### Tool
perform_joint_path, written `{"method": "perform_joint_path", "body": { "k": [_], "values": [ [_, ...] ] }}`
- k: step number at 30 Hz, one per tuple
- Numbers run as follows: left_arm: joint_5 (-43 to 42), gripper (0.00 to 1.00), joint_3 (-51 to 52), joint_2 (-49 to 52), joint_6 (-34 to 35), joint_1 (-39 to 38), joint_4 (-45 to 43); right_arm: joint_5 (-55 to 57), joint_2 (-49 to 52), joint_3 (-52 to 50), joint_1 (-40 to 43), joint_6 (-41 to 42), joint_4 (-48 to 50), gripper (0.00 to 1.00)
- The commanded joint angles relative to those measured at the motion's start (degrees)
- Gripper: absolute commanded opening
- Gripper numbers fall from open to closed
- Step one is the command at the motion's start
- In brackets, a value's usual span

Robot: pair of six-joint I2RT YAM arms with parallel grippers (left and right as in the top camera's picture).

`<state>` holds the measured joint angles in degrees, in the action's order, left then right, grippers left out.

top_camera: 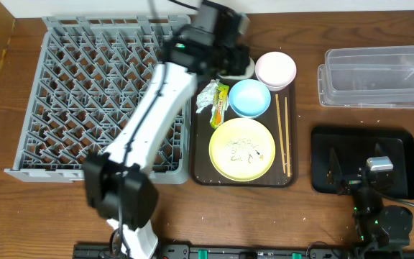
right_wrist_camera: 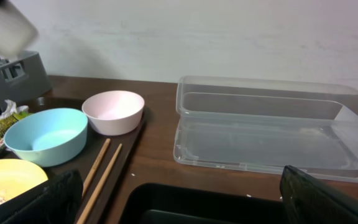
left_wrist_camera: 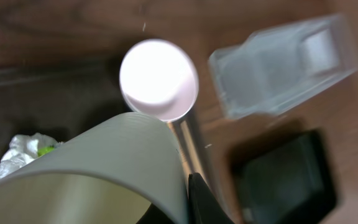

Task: Sort waste into correct bins and load items into the dishwasher
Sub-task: 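Carry the cream cup to the dish rack and place it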

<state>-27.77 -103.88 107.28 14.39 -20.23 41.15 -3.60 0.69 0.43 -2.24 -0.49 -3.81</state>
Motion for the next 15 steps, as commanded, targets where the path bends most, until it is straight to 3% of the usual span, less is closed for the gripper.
{"method": "perform_joint_path", "body": {
  "k": [1,7,15],
  "values": [
    [-12.2,0.08,-0.9,-1.9,6.4,9.9,-0.9,0.1,-0.3,-0.1,-0.6,-0.4,-0.2,0.99],
    [-33.4,0.07,-0.6,1.7,8.8,24.7,-6.8,0.1,-0.3,-0.1,-0.6,-0.4,-0.2,0.99],
    [-37.7,0.08,-0.6,9.3,22.3,36.2,-8.9,0.1,-0.3,-0.1,-0.6,-0.4,-0.2,0.99]
  ]
}}
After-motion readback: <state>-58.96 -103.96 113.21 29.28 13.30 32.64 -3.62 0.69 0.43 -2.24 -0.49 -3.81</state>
